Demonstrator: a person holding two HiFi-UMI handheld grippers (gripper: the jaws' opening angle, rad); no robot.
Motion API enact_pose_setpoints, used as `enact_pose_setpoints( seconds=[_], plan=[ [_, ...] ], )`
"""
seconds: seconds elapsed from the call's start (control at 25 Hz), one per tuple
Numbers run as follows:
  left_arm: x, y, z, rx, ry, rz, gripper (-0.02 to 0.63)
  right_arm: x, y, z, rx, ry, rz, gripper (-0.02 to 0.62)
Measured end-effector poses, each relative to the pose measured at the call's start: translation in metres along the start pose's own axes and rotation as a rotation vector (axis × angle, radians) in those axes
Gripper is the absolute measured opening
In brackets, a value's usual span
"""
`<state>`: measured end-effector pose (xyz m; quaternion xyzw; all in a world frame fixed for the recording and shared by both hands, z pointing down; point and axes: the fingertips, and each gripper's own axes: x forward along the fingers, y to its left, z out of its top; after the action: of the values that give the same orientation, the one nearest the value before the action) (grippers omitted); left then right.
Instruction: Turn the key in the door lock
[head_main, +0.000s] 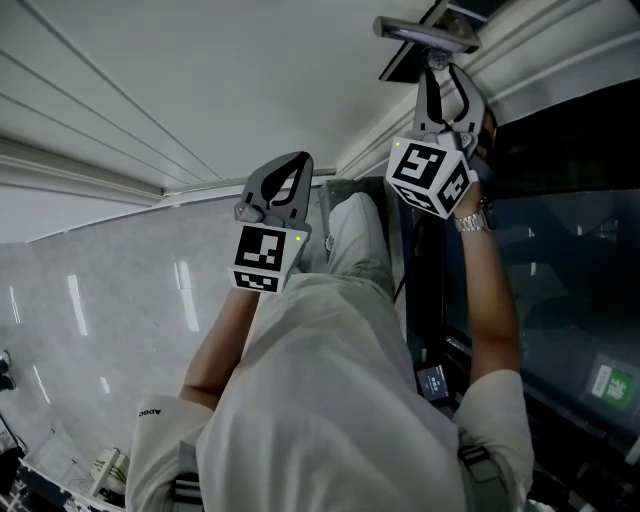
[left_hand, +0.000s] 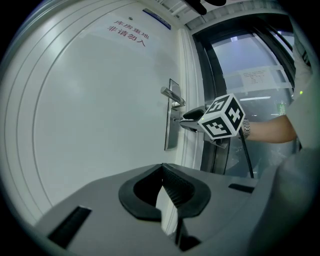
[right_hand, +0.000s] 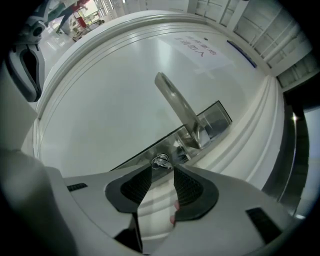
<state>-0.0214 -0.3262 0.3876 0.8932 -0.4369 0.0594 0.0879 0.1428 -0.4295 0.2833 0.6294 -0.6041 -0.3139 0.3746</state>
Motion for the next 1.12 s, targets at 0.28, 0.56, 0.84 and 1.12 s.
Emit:
enact_pose_setpoints(
  seconds=[0.28,0.56,0.84,1.12],
  plan=[
    [-0.003,0.002,-0.001,0.014,0.015,0.008,0.009,-0.032,0.014,-0.011,0.249,-0.006,0.015,0.114],
    [-0.016,0.007,-0.004,0.020,0.017,0.048,0.009,-0.067,0.064,0.008,0.473,-0.050,0.131,0.031],
    [-0.038,0.028,-0.009,0.021,0.013,0.121,0.009,-0.091,0.111,0.036,0.671,-0.083,0.268,0.006],
    [-0.065,0.045,-0.008,0.014,-0.040,0.203,0.009,-0.120,0.134,0.075,0.869,-0.217,0.409,0.004]
  ],
)
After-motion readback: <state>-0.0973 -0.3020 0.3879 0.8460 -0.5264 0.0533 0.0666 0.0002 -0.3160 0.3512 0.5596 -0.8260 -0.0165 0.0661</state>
